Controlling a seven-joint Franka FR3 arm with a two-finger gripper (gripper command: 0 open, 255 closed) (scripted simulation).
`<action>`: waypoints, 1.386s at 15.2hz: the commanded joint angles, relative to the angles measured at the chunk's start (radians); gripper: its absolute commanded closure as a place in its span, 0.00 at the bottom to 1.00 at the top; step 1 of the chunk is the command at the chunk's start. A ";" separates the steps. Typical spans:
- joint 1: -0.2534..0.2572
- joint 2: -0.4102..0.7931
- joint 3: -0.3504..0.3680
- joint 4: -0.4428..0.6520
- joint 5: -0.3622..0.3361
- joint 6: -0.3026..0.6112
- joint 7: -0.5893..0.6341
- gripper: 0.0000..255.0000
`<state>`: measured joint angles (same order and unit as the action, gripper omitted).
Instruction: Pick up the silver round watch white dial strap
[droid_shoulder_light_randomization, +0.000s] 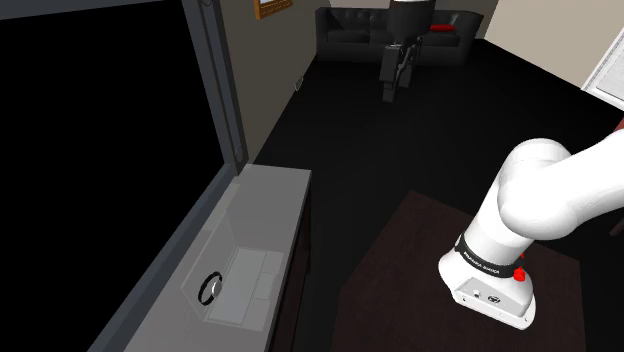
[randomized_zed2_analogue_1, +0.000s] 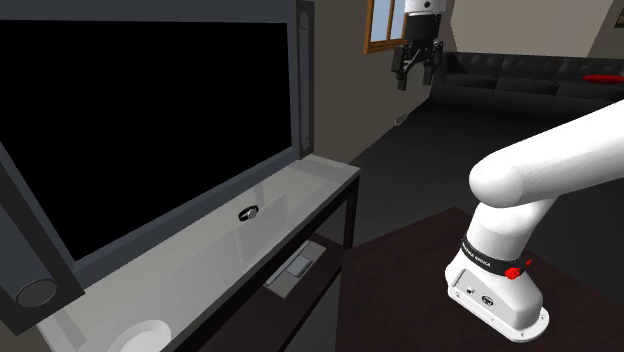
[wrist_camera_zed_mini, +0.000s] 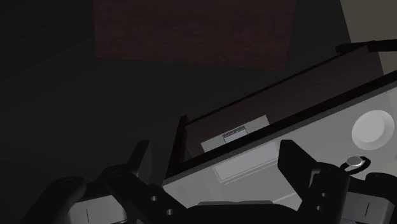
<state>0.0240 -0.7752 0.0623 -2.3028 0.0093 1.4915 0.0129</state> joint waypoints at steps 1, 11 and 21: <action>0.000 0.000 0.000 0.000 0.000 0.000 0.000 0.00; 0.022 0.073 0.206 -0.146 0.155 0.243 0.300 0.00; 0.010 0.324 0.431 -0.139 0.231 0.528 0.604 0.00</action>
<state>0.0394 -0.4872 0.4695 -2.4502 0.2394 1.9865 0.5815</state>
